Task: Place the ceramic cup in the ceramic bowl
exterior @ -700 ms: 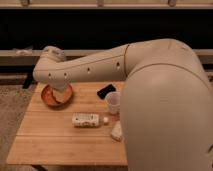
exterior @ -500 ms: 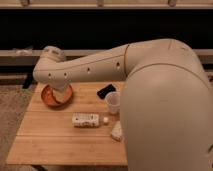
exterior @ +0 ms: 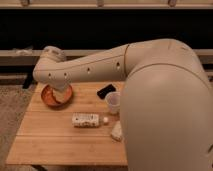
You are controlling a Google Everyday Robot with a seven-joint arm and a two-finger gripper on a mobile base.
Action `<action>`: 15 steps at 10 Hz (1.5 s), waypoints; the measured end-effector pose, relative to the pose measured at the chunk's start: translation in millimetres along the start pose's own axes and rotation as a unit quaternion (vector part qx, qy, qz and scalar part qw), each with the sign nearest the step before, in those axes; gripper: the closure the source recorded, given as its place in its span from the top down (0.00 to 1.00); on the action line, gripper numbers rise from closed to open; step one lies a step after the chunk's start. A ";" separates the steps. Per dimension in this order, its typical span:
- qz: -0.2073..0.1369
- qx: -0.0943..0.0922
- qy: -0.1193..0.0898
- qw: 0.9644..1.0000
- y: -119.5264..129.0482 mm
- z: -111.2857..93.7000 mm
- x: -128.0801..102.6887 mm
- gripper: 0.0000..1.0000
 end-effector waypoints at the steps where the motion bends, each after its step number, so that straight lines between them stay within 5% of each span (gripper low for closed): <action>1: 0.000 0.000 0.000 1.000 0.0 0.0 0.0 0.80; 14: 0.000 0.000 0.000 1.000 -0.2 0.0 -0.6 0.80; 15: 0.001 -0.002 0.014 1.000 -2.2 1.9 3.8 0.80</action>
